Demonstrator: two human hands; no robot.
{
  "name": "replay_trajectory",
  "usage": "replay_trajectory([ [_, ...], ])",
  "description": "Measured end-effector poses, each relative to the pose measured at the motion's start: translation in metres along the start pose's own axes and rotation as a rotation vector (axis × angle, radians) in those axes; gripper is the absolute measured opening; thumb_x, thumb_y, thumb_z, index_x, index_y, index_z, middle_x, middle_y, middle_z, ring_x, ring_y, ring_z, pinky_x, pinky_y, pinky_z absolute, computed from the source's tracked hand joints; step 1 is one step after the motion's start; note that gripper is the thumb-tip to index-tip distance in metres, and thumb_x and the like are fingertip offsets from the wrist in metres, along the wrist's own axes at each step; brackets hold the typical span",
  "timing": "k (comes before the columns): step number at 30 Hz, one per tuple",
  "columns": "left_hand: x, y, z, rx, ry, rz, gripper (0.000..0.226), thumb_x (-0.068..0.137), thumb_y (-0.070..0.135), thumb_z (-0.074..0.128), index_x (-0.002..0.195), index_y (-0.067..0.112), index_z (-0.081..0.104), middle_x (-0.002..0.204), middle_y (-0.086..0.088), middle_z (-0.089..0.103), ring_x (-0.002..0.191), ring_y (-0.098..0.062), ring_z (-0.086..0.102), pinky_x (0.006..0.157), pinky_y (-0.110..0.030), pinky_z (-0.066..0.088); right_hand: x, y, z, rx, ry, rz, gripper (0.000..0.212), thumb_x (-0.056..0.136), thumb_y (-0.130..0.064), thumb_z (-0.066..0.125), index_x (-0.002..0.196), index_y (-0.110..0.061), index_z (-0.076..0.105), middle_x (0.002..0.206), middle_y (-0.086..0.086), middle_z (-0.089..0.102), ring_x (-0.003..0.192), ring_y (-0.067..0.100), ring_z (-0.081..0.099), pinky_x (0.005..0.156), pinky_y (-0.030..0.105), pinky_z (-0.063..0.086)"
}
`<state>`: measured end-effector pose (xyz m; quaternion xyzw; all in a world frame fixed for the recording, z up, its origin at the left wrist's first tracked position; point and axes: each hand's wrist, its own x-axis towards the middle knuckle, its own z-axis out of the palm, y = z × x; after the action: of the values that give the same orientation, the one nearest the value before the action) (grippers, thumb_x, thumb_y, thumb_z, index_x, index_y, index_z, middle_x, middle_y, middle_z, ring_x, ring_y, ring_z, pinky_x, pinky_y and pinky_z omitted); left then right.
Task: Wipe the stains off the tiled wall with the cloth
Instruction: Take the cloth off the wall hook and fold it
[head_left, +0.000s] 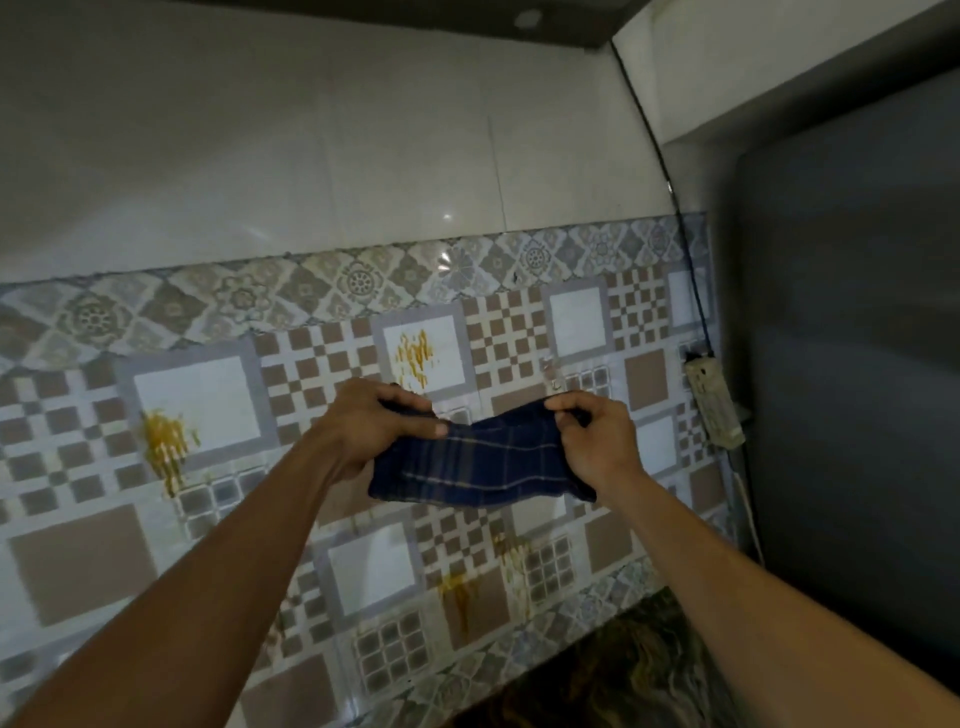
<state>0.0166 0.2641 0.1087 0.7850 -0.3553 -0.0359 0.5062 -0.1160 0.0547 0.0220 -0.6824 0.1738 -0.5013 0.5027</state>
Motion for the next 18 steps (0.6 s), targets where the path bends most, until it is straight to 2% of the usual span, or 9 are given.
replay_trajectory([
  [3, 0.035, 0.008, 0.014, 0.254, 0.049, 0.049, 0.032, 0.074, 0.016, 0.09, 0.104, 0.01, 0.078, 0.119, -0.007, 0.07, 0.104, -0.024, 0.066, 0.095, -0.038, 0.057, 0.019, 0.019, -0.003, 0.082, 0.042, 0.077, 0.019, 0.101, -0.005, 0.061, 0.105, -0.019, 0.074, 0.101, -0.01, 0.066, 0.089, 0.005, 0.062, 0.085, 0.017, 0.053],
  [5, 0.068, 0.018, 0.023, 0.505, 0.137, 0.166, 0.035, 0.081, 0.021, 0.085, 0.113, 0.01, 0.076, 0.124, -0.01, 0.068, 0.108, -0.023, 0.064, 0.097, -0.032, 0.051, 0.035, 0.032, 0.001, 0.137, 0.05, 0.116, 0.021, 0.1, -0.008, 0.062, 0.114, -0.02, 0.072, 0.112, -0.003, 0.067, 0.093, 0.011, 0.064, 0.085, 0.024, 0.054],
  [7, 0.095, 0.033, 0.03, 0.677, 0.212, 0.318, 0.036, 0.086, 0.02, 0.08, 0.118, 0.006, 0.074, 0.131, -0.016, 0.064, 0.115, -0.026, 0.061, 0.096, -0.025, 0.043, 0.049, 0.038, 0.009, 0.154, 0.049, 0.104, 0.029, 0.1, -0.007, 0.061, 0.126, -0.02, 0.067, 0.122, 0.0, 0.065, 0.101, 0.015, 0.064, 0.088, 0.025, 0.054],
  [9, 0.125, 0.047, 0.043, 0.807, 0.239, 0.461, 0.031, 0.09, 0.013, 0.073, 0.119, 0.002, 0.073, 0.139, -0.022, 0.054, 0.128, -0.034, 0.05, 0.1, -0.025, 0.037, 0.069, 0.045, 0.02, 0.125, 0.089, 0.05, 0.036, 0.101, -0.008, 0.06, 0.135, -0.018, 0.062, 0.13, 0.002, 0.061, 0.111, 0.018, 0.06, 0.098, 0.026, 0.05],
  [12, 0.166, 0.068, 0.057, 0.961, 0.311, 0.578, 0.026, 0.089, 0.004, 0.065, 0.114, 0.004, 0.071, 0.143, -0.021, 0.045, 0.122, -0.037, 0.051, 0.095, -0.027, 0.04, 0.1, 0.052, 0.039, 0.072, 0.145, -0.016, 0.042, 0.102, -0.01, 0.058, 0.144, -0.012, 0.054, 0.14, 0.007, 0.053, 0.124, 0.022, 0.054, 0.11, 0.03, 0.043],
  [15, 0.198, 0.082, 0.066, 1.173, 0.364, 0.647, 0.028, 0.09, 0.003, 0.06, 0.117, 0.007, 0.066, 0.145, -0.017, 0.039, 0.123, -0.038, 0.05, 0.099, -0.04, 0.046, 0.128, 0.059, 0.061, 0.02, 0.208, -0.061, 0.044, 0.103, -0.01, 0.056, 0.147, -0.009, 0.049, 0.139, 0.011, 0.048, 0.124, 0.023, 0.05, 0.107, 0.024, 0.037],
  [18, 0.217, 0.081, 0.071, 1.575, 0.502, 0.751, 0.03, 0.094, 0.016, 0.06, 0.123, 0.011, 0.066, 0.153, -0.012, 0.028, 0.133, -0.035, 0.036, 0.106, -0.045, 0.037, 0.149, 0.071, 0.083, -0.022, 0.195, -0.093, 0.045, 0.104, -0.013, 0.055, 0.148, -0.008, 0.048, 0.136, 0.013, 0.045, 0.122, 0.028, 0.052, 0.104, 0.027, 0.04],
])
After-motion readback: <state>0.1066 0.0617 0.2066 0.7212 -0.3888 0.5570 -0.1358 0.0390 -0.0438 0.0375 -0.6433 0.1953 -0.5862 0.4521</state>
